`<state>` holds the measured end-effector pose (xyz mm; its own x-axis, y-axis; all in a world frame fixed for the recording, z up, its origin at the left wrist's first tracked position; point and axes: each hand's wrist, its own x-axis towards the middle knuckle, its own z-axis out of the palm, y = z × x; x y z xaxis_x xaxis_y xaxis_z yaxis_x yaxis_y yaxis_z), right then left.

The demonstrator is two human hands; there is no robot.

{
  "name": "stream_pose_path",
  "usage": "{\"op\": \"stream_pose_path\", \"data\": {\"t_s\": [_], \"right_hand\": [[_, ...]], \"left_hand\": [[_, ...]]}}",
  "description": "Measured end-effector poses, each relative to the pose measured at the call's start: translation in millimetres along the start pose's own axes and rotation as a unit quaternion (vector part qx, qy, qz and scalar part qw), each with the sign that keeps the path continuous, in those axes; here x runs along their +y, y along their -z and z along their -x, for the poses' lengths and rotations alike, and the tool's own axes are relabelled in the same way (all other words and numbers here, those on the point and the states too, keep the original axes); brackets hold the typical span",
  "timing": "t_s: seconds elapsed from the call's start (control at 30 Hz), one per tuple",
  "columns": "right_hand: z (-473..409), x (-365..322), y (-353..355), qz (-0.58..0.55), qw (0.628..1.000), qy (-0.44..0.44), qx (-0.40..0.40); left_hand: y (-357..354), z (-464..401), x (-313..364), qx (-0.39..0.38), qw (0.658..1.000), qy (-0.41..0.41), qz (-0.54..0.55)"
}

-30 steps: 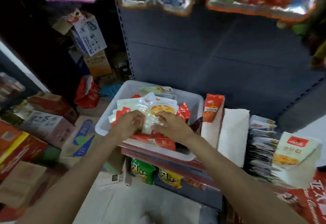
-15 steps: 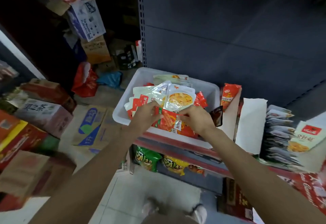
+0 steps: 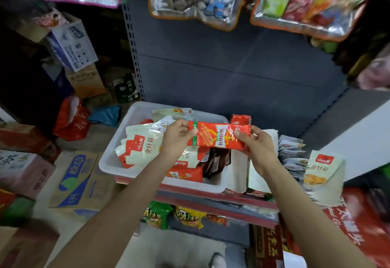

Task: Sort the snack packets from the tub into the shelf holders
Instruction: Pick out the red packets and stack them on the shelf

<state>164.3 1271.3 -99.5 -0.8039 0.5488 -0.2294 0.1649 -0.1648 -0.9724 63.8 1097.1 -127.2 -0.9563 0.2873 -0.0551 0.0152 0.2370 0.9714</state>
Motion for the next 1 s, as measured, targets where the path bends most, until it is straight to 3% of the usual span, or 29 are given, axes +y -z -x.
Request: {"op": "stream_pose_path", "data": {"t_s": [0.17, 0.27, 0.37, 0.53, 0.7, 0.87, 1.0], "right_hand": [[-14, -26, 34, 0.097, 0.981, 0.147, 0.080], [-24, -40, 52, 0.241, 0.936, 0.236, 0.106], [-34, -49, 64, 0.340, 0.887, 0.290, 0.114], [-62, -40, 64, 0.487, 0.828, 0.277, 0.024], [-86, -43, 51, 0.546, 0.803, 0.230, -0.061], [-107, -65, 48, 0.583, 0.768, 0.236, -0.123], [-111, -63, 41, 0.583, 0.763, 0.235, -0.150]], "left_hand": [[-47, -5, 13, -0.057, 0.996, -0.026, -0.069], [-70, -12, 19, -0.089, 0.984, -0.054, -0.143], [-87, -21, 18, -0.138, 0.949, -0.075, -0.274], [-101, -31, 17, -0.211, 0.922, -0.014, -0.325], [-107, -39, 15, -0.274, 0.904, 0.041, -0.327], [-108, -41, 10, -0.261, 0.905, 0.049, -0.333], [-103, -44, 8, -0.264, 0.903, 0.058, -0.333]]}}
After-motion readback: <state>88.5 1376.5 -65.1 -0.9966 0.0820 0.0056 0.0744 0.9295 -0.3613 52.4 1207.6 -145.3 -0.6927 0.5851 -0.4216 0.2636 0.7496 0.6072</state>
